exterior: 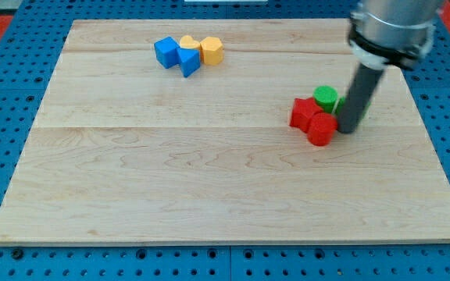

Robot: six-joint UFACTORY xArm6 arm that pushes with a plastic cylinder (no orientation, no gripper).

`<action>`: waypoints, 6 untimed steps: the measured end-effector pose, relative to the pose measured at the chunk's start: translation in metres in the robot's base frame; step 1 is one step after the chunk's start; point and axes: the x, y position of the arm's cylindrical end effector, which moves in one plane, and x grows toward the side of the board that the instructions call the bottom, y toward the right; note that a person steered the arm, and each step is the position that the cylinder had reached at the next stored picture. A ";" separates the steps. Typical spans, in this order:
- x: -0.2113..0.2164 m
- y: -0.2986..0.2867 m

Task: Move the red star to the bottom of the blue triangle

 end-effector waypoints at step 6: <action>-0.105 -0.137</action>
